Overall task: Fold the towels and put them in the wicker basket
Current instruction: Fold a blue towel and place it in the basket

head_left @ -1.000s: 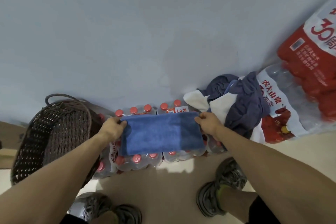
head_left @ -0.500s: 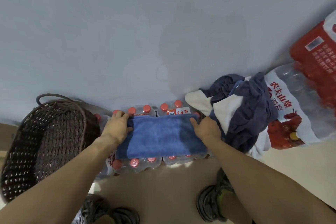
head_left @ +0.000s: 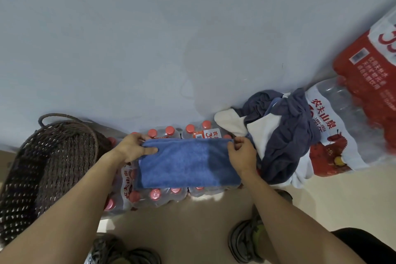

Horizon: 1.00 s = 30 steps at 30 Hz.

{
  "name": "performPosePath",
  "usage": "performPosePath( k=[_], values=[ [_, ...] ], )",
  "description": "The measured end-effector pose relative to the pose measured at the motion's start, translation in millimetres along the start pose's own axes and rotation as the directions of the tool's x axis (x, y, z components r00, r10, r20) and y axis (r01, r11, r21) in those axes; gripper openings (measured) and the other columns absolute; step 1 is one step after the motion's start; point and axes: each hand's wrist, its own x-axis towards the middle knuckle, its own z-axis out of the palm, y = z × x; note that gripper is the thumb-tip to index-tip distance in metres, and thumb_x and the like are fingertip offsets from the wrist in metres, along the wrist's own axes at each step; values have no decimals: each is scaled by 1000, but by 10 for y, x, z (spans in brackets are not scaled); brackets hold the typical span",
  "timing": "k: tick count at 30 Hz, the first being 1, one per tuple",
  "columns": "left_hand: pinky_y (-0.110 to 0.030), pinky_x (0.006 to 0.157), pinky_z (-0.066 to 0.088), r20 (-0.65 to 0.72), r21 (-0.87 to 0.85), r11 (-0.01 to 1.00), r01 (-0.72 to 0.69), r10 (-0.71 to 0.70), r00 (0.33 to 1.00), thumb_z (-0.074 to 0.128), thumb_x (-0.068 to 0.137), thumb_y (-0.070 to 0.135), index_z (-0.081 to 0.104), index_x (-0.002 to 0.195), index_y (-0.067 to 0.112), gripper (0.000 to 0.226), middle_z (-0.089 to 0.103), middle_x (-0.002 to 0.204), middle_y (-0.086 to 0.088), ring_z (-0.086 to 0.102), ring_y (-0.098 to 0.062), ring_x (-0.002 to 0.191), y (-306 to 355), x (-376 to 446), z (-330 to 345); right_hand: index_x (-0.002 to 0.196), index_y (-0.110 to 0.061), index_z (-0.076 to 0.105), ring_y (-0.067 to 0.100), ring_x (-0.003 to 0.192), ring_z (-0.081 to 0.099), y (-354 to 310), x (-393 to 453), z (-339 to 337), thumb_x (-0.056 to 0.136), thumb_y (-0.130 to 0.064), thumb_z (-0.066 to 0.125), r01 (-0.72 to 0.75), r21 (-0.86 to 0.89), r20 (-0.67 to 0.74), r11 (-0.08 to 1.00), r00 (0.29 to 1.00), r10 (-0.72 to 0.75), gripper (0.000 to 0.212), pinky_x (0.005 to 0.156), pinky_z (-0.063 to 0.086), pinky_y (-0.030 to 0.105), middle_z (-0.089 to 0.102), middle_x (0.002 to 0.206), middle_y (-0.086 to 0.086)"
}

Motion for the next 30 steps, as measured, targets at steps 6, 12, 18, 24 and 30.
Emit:
performPosePath(
  k=[6,12,18,24,30],
  values=[
    [-36,71,56,-311,32,981,189,-170,935,67,88,45,66,83,6,40,69,80,-13,64,-29,72,-193,44,157,94,-11,64,29,90,66,-11,-26,38,97,-22,54,47,-29,-24,998,999,-48,15,78,47,29,72,94,10],
    [-37,65,47,-559,332,932,144,72,826,49,94,55,52,95,13,42,61,76,-8,60,-32,71,-232,-34,308,98,-16,59,32,91,66,-36,1,85,99,-29,50,40,-109,-54,993,997,-46,15,73,43,28,71,97,9],
    [-49,78,45,-572,573,818,57,349,743,55,91,30,50,105,3,31,53,98,-18,52,-36,88,-117,-228,667,97,-15,50,38,93,65,-97,91,83,101,-31,46,-22,-168,-72,986,997,10,17,70,41,33,68,102,15],
    [-40,112,35,-277,497,766,-407,585,762,43,95,28,49,135,12,43,52,136,-6,49,-22,124,-31,-430,1433,82,-14,62,19,76,60,-208,73,48,89,-31,62,-78,89,-8,993,997,79,18,73,45,28,67,81,0],
    [-36,119,3,27,785,458,-417,648,761,29,99,37,35,149,12,56,30,155,-8,31,-26,145,-226,-379,1498,68,-19,66,19,80,62,-114,-40,-66,83,-28,72,-212,88,244,973,952,186,19,71,44,26,67,75,-4]
  ],
)
